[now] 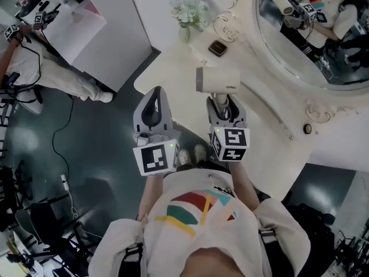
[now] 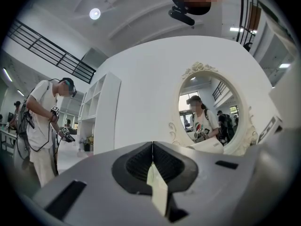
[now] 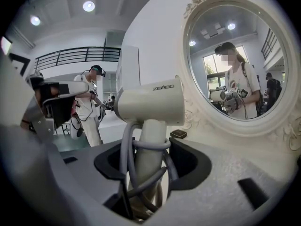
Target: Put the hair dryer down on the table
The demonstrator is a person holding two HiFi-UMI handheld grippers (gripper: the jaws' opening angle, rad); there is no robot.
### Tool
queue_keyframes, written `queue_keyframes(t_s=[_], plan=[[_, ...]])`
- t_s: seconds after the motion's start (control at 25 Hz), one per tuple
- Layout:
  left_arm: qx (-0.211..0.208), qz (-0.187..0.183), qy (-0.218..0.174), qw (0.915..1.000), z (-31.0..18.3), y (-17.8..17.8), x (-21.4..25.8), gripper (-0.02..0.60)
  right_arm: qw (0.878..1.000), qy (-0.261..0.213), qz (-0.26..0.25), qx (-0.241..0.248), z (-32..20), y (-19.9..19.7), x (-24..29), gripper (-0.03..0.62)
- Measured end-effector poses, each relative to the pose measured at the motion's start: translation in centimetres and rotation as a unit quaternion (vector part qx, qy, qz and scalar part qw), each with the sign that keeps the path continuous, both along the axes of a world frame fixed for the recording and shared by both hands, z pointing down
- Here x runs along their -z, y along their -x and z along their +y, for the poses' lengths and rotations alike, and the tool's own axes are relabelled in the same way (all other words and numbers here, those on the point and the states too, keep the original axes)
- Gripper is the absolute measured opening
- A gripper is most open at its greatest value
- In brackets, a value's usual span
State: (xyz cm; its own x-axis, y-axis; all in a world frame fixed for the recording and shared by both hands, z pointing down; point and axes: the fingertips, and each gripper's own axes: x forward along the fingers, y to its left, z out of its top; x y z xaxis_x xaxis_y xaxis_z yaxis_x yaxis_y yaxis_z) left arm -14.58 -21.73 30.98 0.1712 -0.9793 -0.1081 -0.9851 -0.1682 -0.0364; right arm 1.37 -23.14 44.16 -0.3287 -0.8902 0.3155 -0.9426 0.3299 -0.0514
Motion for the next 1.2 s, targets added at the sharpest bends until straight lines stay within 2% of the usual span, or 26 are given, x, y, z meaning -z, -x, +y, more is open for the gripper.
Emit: queue_keyframes(t_s=[0.36, 0.88, 1.2], plan=[[-0.003, -0.003, 0.015, 0.9999, -0.4, -0.2, -1.0, 0.005, 0.998, 0.066, 0.017, -0.007, -0.1, -0.8, -5.5, 0.216], [0.002, -0.003, 0.024, 0.9997, -1.5, -0.6, -1.5, 0.005, 0.989, 0.134, 0.063, -0.011, -0.1, -2.6, -11.4, 0.216], [0.002, -0.011, 0.040, 0.9991, -2.2, -1.3, -2.5, 0.005, 0.982, 0.176, 0.065, -0.017, -0.2, -3.8, -14.3, 0.216]])
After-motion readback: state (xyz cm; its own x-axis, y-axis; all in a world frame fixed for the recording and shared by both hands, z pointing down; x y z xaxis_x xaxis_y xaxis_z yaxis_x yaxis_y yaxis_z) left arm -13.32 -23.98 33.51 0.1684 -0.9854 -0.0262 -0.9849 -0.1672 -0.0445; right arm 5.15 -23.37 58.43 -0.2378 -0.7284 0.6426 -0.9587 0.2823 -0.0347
